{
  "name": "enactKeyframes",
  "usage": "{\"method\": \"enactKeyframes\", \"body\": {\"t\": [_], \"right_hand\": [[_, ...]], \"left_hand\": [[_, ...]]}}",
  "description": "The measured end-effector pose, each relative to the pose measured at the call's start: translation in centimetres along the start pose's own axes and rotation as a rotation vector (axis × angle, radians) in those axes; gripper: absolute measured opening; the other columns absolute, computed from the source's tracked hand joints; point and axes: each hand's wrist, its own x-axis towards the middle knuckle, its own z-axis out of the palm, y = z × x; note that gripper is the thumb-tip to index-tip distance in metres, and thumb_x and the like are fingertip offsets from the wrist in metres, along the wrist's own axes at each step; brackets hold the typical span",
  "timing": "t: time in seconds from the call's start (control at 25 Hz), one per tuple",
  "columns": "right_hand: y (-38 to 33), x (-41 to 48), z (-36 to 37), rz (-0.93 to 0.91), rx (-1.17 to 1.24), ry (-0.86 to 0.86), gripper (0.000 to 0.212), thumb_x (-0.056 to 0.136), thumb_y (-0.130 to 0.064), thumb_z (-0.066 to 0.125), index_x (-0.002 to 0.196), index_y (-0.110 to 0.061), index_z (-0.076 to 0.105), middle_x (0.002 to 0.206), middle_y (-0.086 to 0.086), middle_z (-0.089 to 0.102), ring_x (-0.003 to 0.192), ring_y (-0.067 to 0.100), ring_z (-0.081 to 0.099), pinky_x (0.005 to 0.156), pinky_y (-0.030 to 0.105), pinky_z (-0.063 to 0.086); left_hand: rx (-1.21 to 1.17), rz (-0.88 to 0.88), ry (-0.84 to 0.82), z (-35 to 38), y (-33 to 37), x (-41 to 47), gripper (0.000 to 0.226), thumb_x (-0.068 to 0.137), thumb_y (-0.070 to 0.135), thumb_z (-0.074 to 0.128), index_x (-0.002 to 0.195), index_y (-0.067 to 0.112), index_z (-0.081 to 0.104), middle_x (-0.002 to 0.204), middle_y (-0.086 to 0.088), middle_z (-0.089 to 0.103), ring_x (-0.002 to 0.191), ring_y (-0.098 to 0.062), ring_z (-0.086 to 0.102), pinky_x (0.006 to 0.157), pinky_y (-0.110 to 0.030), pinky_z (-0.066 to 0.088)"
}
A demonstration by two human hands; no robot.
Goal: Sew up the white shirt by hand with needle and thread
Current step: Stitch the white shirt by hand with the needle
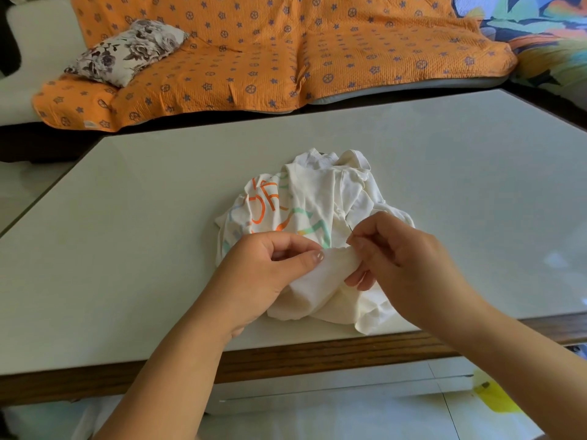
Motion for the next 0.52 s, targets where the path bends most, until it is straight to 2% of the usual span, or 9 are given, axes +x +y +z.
{"method": "enactKeyframes", "body": {"t": [0.08, 0.16, 0.24, 0.4, 0.52], "right_hand": [[-0.2, -0.2, 0.0, -0.029, -0.018, 0.042, 0.02, 0.097, -0.015, 0.053, 0.084, -0.029, 0.057, 0.07, -0.007, 0.067, 0.063, 0.0, 0.064, 0.058, 0.007, 0.045], [-0.5, -0.7, -0.2, -0.123, -0.038, 0.158, 0.012, 0.096, -0.021, 0.053, 0.089, -0.03, 0.059, 0.082, -0.012, 0.065, 0.067, -0.001, 0.065, 0.057, 0.011, 0.047], [-1.1, -1.3, -0.4, -0.177, -0.01, 0.185, 0.009, 0.095, -0.025, 0.05, 0.092, -0.03, 0.057, 0.076, -0.011, 0.066, 0.061, 0.003, 0.066, 0.052, 0.017, 0.048], [-1.7, -1.8, 0.0, 0.022, 0.075, -0.054, 0.014, 0.094, -0.028, 0.053, 0.088, -0.035, 0.062, 0.062, -0.003, 0.066, 0.047, 0.01, 0.063, 0.046, 0.02, 0.047], [-1.4, -1.6, 0.1, 0.122, 0.109, -0.109, 0.013, 0.094, -0.025, 0.058, 0.089, -0.03, 0.068, 0.058, 0.002, 0.065, 0.042, 0.012, 0.059, 0.044, 0.016, 0.042]], "left_hand": [[0.001, 0.013, 0.022, 0.1, 0.0, 0.1, 0.009, 0.081, 0.026, 0.074, 0.081, 0.034, 0.078, 0.084, 0.003, 0.076, 0.083, -0.01, 0.068, 0.09, -0.043, 0.053], [-0.005, 0.023, 0.033, 0.1, -0.1, 0.2, 0.008, 0.081, 0.026, 0.074, 0.081, 0.033, 0.077, 0.086, 0.002, 0.076, 0.086, -0.014, 0.068, 0.092, -0.047, 0.052], [-0.02, 0.031, 0.03, 0.1, -0.1, 0.1, 0.006, 0.079, 0.029, 0.074, 0.082, 0.032, 0.077, 0.086, 0.002, 0.076, 0.087, -0.016, 0.068, 0.093, -0.048, 0.051], [-0.022, 0.032, 0.03, 0.1, -0.1, 0.2, 0.01, 0.084, 0.023, 0.071, 0.082, 0.032, 0.077, 0.085, 0.004, 0.076, 0.086, -0.011, 0.069, 0.09, -0.042, 0.051], [-0.047, 0.036, 0.006, 0.1, -0.1, 0.2, 0.011, 0.084, 0.021, 0.071, 0.084, 0.03, 0.077, 0.088, 0.002, 0.077, 0.09, -0.012, 0.07, 0.092, -0.037, 0.05]]}}
